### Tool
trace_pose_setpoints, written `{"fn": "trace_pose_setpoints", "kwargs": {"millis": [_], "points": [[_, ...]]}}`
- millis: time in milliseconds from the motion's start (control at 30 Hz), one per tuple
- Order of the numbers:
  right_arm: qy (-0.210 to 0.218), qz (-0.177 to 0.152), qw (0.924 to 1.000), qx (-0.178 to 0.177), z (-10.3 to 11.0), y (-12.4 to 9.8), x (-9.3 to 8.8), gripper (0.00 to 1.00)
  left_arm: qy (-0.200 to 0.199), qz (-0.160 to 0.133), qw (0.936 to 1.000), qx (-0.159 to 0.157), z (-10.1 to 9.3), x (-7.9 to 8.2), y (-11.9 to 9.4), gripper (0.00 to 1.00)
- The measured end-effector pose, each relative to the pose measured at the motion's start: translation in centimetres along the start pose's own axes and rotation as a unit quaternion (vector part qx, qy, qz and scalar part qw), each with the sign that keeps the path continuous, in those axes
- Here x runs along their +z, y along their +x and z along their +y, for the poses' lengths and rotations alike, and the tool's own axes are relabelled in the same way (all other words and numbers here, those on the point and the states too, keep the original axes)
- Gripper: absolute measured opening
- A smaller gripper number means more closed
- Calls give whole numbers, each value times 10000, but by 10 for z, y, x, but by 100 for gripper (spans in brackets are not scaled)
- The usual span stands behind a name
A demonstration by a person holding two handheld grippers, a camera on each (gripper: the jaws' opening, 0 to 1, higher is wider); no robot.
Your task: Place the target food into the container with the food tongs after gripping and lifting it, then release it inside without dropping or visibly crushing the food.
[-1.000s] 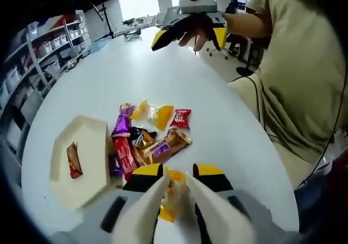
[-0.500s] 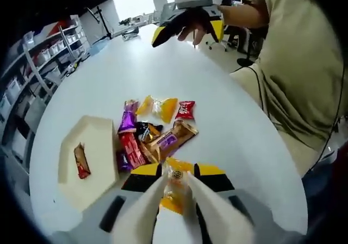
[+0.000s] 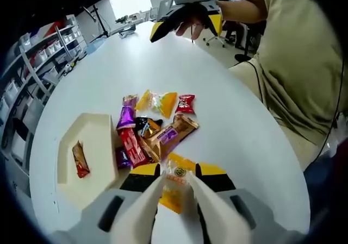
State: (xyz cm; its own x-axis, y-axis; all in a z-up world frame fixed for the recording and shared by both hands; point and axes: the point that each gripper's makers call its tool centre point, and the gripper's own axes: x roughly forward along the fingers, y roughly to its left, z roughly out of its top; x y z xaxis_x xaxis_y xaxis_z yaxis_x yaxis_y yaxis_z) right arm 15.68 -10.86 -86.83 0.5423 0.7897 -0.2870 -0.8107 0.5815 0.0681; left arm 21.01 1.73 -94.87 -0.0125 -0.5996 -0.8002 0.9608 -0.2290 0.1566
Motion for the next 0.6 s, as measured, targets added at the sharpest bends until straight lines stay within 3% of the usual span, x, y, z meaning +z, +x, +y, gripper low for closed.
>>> {"fn": "trace_pose_setpoints", "kwargs": {"millis": [600], "points": [[36, -14, 10000, 15, 0, 1, -2, 63, -347, -8, 9994, -90, -1, -3, 5, 23]]}}
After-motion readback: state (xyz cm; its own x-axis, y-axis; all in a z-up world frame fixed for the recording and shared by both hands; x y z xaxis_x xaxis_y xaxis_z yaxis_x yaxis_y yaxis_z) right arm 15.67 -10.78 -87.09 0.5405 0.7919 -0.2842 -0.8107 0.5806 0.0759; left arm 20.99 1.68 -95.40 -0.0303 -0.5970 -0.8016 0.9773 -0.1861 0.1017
